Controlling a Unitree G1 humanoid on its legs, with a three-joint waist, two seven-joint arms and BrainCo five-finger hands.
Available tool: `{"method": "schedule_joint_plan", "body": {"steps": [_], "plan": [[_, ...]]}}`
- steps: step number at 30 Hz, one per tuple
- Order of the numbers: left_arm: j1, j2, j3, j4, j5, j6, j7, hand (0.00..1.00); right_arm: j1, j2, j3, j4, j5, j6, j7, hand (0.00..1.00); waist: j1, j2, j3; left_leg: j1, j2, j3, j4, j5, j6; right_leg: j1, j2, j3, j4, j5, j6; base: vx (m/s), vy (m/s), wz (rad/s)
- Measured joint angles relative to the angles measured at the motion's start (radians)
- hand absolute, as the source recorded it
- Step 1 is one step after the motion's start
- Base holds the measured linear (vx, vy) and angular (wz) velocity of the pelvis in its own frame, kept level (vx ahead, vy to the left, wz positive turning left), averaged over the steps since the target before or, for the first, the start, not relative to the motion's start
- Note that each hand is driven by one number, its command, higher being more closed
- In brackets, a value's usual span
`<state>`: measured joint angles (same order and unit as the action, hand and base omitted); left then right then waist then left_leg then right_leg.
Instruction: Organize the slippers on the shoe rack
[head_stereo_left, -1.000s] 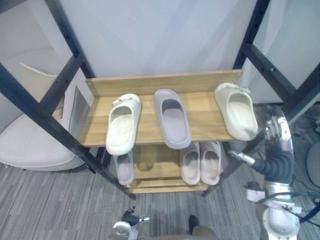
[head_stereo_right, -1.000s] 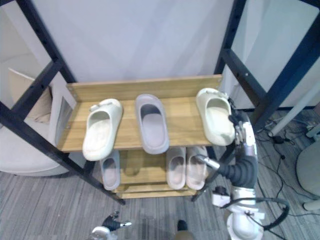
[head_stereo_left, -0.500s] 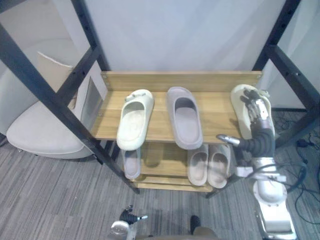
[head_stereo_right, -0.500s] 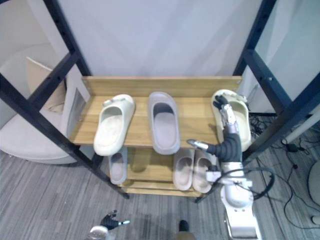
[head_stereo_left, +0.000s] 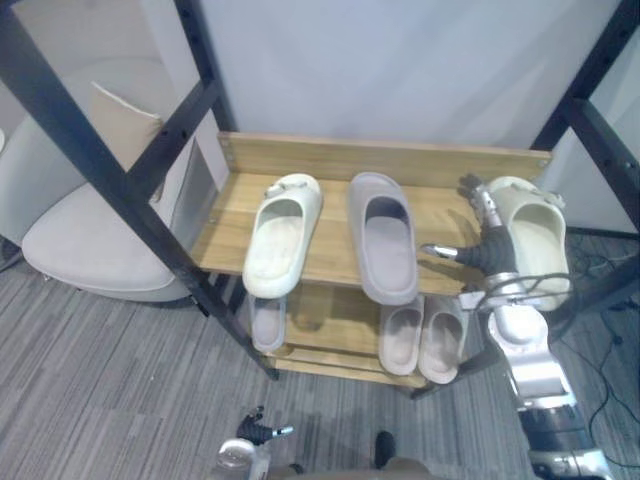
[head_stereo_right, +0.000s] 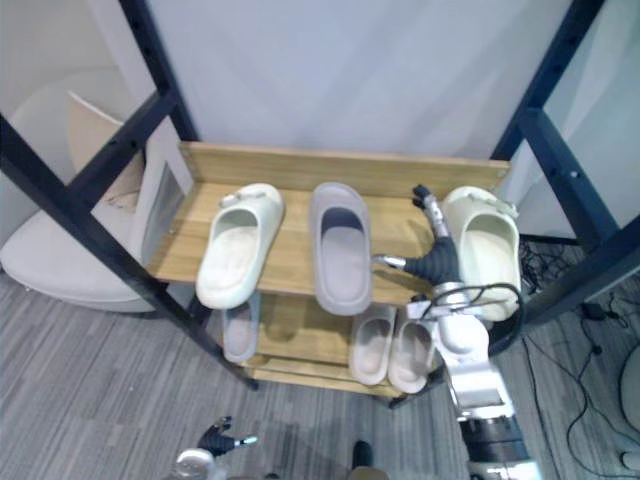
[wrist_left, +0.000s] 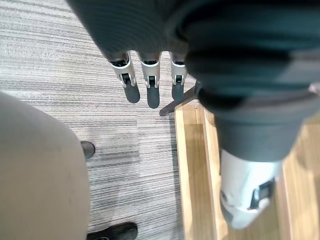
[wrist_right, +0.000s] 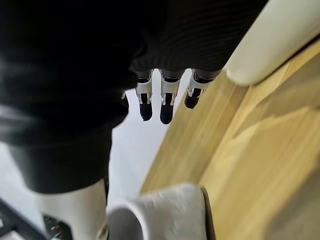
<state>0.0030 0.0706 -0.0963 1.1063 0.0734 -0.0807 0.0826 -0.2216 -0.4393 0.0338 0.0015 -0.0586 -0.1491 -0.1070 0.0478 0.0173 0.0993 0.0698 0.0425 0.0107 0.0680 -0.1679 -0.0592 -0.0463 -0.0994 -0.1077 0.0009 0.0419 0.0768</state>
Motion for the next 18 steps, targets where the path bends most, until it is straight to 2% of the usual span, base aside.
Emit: {"method": "schedule_joint_plan", "body": {"steps": [7,12,14,15,18], "plan": [[0.002,0.015,0.0,-0.016,-0.017,0.0,0.0,0.0,-0.113,-0.003,0.061,0.104,0.019,0.004,0.017,0.0,0.011,-0.02,0.008,0.0,0.008,-0.024,-0.033,0.025,-0.011,0.01,0.011,-0.025,-0.026,0.013,-0.013,-0.02,-0.019,0.09],[0.002,0.014,0.0,-0.016,-0.018,0.0,-0.001,0.0,-0.151,-0.004,0.115,0.148,0.02,0.003,0.03,0.0,0.015,-0.023,0.008,0.001,0.011,-0.025,-0.035,0.027,-0.013,0.012,0.014,-0.028,-0.028,0.014,-0.014,0.0,0.0,0.0],[0.001,0.016,0.0,-0.016,-0.018,0.0,-0.001,0.0,-0.207,-0.007,0.145,0.218,0.02,0.024,0.034,0.0,0.017,-0.026,0.01,-0.001,0.011,-0.024,-0.036,0.027,-0.014,0.012,0.015,-0.027,-0.035,0.02,-0.016,0.0,0.0,0.0],[0.001,0.016,0.0,-0.017,-0.019,0.0,0.001,0.0,-0.226,-0.013,0.15,0.224,0.023,0.025,0.04,1.0,0.019,-0.026,0.009,-0.003,0.011,-0.025,-0.037,0.028,-0.014,0.012,0.016,-0.028,-0.039,0.022,-0.016,0.0,0.0,0.0],[0.001,0.017,0.0,-0.019,-0.028,0.0,0.0,0.0,-0.267,-0.028,0.18,0.255,0.032,0.023,0.052,1.0,0.023,-0.027,0.01,0.0,0.014,-0.028,-0.051,0.036,-0.015,0.012,0.018,-0.032,-0.042,0.023,-0.017,0.01,-0.004,0.03]]}}
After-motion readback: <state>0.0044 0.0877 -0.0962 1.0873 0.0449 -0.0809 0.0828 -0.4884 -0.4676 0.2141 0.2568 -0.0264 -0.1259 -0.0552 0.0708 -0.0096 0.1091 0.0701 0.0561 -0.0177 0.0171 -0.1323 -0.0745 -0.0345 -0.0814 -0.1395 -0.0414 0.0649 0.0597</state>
